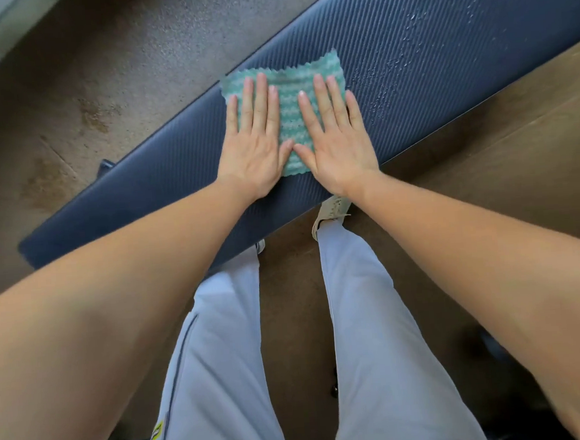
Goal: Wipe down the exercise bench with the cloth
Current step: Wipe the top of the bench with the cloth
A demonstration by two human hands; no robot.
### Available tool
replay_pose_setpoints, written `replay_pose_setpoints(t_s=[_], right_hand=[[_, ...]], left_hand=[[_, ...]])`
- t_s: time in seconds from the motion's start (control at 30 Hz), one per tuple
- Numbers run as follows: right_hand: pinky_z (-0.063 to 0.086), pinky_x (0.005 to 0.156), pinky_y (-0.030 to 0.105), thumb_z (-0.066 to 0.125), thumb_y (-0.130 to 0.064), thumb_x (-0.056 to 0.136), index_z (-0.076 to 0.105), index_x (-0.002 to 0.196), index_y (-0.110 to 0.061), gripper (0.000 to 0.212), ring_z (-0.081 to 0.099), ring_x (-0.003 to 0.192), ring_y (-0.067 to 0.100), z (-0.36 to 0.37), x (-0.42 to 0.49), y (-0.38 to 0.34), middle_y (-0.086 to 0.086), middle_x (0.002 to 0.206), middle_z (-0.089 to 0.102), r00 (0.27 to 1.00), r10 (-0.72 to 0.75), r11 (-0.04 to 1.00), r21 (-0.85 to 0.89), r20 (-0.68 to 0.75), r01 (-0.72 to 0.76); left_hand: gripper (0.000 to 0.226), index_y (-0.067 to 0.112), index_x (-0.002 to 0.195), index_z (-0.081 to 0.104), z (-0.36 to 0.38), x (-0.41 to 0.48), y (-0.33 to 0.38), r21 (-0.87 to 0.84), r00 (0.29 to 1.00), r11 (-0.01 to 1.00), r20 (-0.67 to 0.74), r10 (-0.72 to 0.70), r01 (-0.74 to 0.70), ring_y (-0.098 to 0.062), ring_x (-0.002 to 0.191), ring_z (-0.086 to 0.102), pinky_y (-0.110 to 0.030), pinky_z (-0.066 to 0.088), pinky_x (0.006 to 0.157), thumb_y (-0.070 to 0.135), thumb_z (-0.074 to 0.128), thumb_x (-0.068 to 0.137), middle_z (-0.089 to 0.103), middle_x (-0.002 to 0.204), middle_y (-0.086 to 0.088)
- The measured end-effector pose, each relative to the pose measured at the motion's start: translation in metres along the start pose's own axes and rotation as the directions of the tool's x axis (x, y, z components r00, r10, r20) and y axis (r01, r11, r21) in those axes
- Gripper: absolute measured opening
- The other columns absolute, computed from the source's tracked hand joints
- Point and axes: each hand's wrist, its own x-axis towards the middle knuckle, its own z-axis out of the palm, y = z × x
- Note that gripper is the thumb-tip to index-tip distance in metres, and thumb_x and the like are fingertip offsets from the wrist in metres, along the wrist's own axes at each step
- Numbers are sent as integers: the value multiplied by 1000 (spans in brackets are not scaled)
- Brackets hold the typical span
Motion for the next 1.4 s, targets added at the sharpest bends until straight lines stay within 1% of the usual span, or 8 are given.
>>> replay_pose_setpoints(t_s=[0.2,0.3,0.4,0.47,0.6,0.8,0.97,1.4], right_hand=[[6,127,51,28,-48,106,-2,162,-9,74,-7,157,34,35,-91,-13,22,168,-6,978,182,982,34,106,-186],[9,128,50,35,-36,106,6,161,-5,70,-1,157,34,36,-108,-26,22,168,1,960,246,961,97,134,-260],[14,127,51,37,-27,107,18,160,-4,61,6,157,34,32,-105,-40,21,168,10,976,196,942,256,99,-215],[8,128,50,34,-29,108,12,162,-9,61,-1,157,32,29,-90,-40,19,169,3,977,189,931,299,98,-210],[2,127,51,26,-44,108,-3,163,-19,67,-10,157,33,21,-41,-9,19,168,-10,984,155,970,177,84,-167],[3,128,49,21,-49,106,0,163,-24,65,-4,157,32,-24,46,65,19,169,-4,997,57,997,47,-42,-55],[6,128,49,15,-48,107,1,163,-22,63,1,157,33,-48,76,105,20,169,0,996,-45,999,-20,-71,44],[7,127,51,33,-42,106,-7,162,-13,74,-9,156,38,18,-80,94,24,167,-9,973,192,978,63,130,-201]], left_hand=[[79,-2,161,-3,31,-52,62,-17,993,995,68,95,-94,-42,157,-6,-58,1,127,51,24,108,-5,169,-26],[77,-1,161,-2,33,-63,69,-15,988,992,85,130,-129,-40,158,-5,-56,4,128,49,24,108,-4,170,-25],[74,2,162,-3,31,-60,54,-10,982,984,70,177,-176,-35,159,-7,-51,4,129,48,21,109,-6,170,-22],[73,3,162,-5,27,-51,41,-12,981,983,64,184,-184,-33,159,-9,-48,4,129,48,18,110,-8,171,-20],[75,4,162,-4,13,-14,24,-14,989,989,23,147,-146,-32,159,-8,-47,5,130,52,15,108,-8,171,-19],[74,1,163,7,-24,70,30,-118,995,993,-104,-3,-9,-38,159,4,-52,9,129,50,18,109,4,170,-23],[73,-1,162,4,-43,108,50,-110,986,987,-105,-126,115,-43,157,3,-56,7,128,47,15,109,3,169,-27],[79,1,161,-4,-2,23,144,-64,992,994,87,96,-90,-45,157,-7,-59,5,127,51,25,108,-6,169,-26]])
